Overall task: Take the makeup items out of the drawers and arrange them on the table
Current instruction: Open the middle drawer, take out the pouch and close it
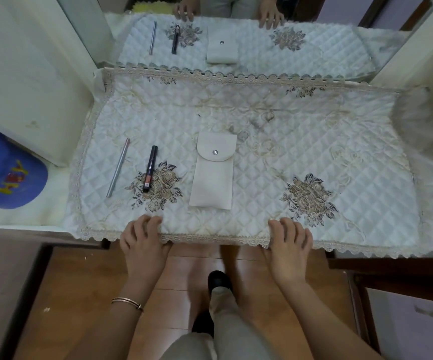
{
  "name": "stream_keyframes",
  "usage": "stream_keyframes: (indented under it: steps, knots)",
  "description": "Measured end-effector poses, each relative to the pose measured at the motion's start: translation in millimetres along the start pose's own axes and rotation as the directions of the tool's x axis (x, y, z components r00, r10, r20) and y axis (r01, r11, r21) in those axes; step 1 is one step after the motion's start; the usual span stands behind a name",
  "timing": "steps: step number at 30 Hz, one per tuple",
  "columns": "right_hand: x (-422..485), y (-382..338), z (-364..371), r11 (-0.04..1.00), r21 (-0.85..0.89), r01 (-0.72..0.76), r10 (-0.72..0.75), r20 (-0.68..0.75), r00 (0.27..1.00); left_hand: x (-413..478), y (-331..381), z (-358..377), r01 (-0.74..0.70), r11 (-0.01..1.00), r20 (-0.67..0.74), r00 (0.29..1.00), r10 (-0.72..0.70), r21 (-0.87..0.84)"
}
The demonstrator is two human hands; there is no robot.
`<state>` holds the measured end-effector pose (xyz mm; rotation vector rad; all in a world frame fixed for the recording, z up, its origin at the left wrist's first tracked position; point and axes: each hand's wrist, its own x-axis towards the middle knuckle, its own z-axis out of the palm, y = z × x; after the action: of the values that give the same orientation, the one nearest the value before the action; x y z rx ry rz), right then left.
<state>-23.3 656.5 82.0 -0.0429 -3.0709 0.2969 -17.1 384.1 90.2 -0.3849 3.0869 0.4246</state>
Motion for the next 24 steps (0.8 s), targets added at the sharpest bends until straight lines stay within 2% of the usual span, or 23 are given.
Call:
stream_keyframes:
  steps: [3,8,11,13,15,17,20,23,24]
  knots:
    - [-0.9,-1.5,-5.4,0.999,0.028,-0.040,0.038,0.040,0.998,-6.3,1.9,-3.9,-0.032,0.999,0.017,0.999,0.032,-0.009]
    - [-29.2,9.2,-26.3,0.989,0.146,-0.020,0.000,0.136,0.991,-30.7,-7.7,-15.8,-0.080,0.991,0.143,0.985,0.094,-0.103]
    - [-85.4,15.6,-28.6,0.944,0.271,-0.191,0.139,0.200,0.970,-60.6,-19.8,-16.7,-0.097,0.980,0.224,0.965,0.136,-0.175]
    - [-136.6,16.9,-23.8,0.876,0.340,-0.343,0.245,0.300,0.922,-92.6,-27.8,-13.3,-0.028,0.969,0.389,0.912,0.126,-0.247]
    - [-192.2,17.9,-15.1,0.784,0.366,-0.501,0.329,0.439,0.836,-130.2,-41.1,-5.3,0.124,0.947,0.609,0.788,0.087,-0.296]
    - [-248.8,19.7,-8.5,0.621,0.378,-0.686,0.431,0.567,0.702,-165.5,-58.2,5.0,0.238,0.935,0.757,0.651,0.049,-0.264]
    - [-325.0,28.9,-3.7,0.352,0.325,-0.878,0.536,0.699,0.474,-203.1,-76.2,23.2,0.255,0.956,0.852,0.524,-0.014,-0.142]
    - [-382.9,43.9,-6.6,0.095,0.278,-0.956,0.594,0.755,0.278,-225.7,-67.2,28.2,0.372,0.928,0.901,0.414,-0.127,-0.040]
    - [-399.3,50.6,-7.4,0.027,0.268,-0.963,0.612,0.758,0.227,-230.8,-62.2,32.3,0.377,0.926,0.905,0.403,-0.137,-0.028]
